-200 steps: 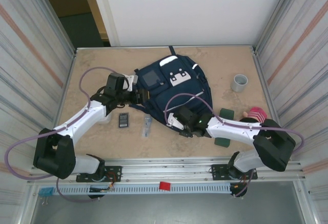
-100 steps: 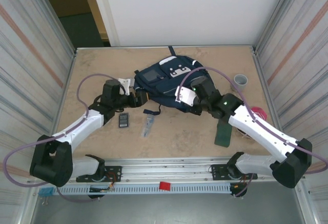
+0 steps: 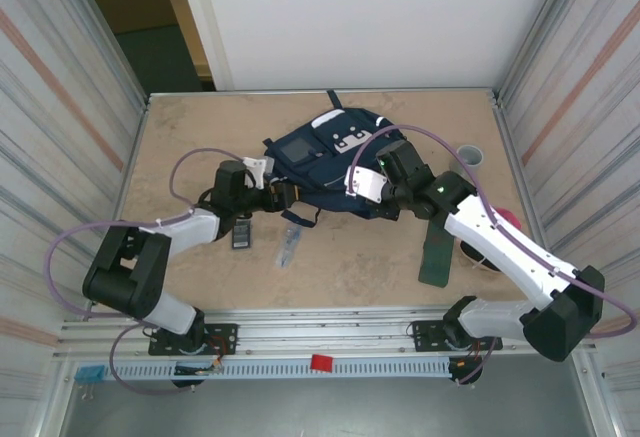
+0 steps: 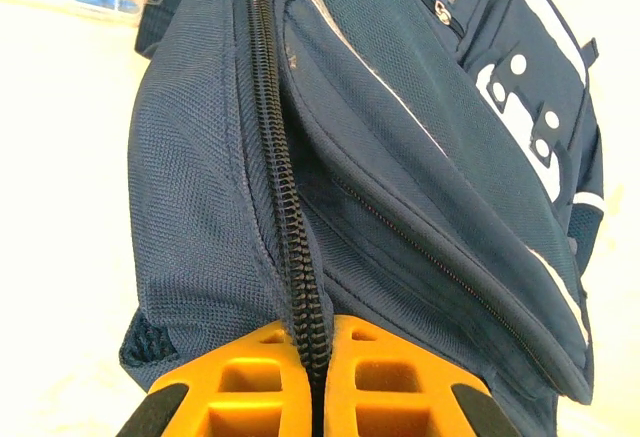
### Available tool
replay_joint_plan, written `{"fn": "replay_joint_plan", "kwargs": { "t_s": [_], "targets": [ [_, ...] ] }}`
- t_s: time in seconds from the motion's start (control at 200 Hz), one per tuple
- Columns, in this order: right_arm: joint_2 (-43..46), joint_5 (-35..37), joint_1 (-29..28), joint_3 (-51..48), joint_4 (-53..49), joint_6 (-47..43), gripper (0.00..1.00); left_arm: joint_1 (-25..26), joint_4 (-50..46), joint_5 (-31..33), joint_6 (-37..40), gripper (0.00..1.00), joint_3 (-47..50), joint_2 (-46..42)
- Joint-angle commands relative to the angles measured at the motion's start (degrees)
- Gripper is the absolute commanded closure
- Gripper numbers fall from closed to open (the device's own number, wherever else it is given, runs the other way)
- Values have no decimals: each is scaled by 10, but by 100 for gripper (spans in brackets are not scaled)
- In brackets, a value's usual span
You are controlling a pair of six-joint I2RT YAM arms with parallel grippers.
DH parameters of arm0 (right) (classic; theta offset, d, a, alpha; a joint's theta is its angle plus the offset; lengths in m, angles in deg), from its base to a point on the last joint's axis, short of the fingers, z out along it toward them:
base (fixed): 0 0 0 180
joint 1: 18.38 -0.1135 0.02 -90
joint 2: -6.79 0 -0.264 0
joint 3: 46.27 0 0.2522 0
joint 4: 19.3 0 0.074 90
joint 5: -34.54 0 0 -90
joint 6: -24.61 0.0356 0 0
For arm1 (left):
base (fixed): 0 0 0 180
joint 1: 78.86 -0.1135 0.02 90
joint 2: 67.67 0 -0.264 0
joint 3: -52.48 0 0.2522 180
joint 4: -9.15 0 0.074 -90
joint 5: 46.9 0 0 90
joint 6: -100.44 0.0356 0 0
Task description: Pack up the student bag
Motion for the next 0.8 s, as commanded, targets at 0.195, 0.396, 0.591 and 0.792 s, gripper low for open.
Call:
{"fn": "replay_joint_plan", "kwargs": {
  "t_s": [0.195,0.396,0.591,0.792],
  "targets": [
    [-13,-11,17,54,35,-7,100,-4,139,-30,15,34,73,-51],
    [-19,-30,29,64,36,-10,100,-3,60,-6,80,31,87,-98],
    [-28,-39,35,82,26,-15,100,-3,153,3,69,32,139,-80],
    [-31,-44,37,95,19,-19,100,-3,150,-20,88,33,110,-27]
  ]
}}
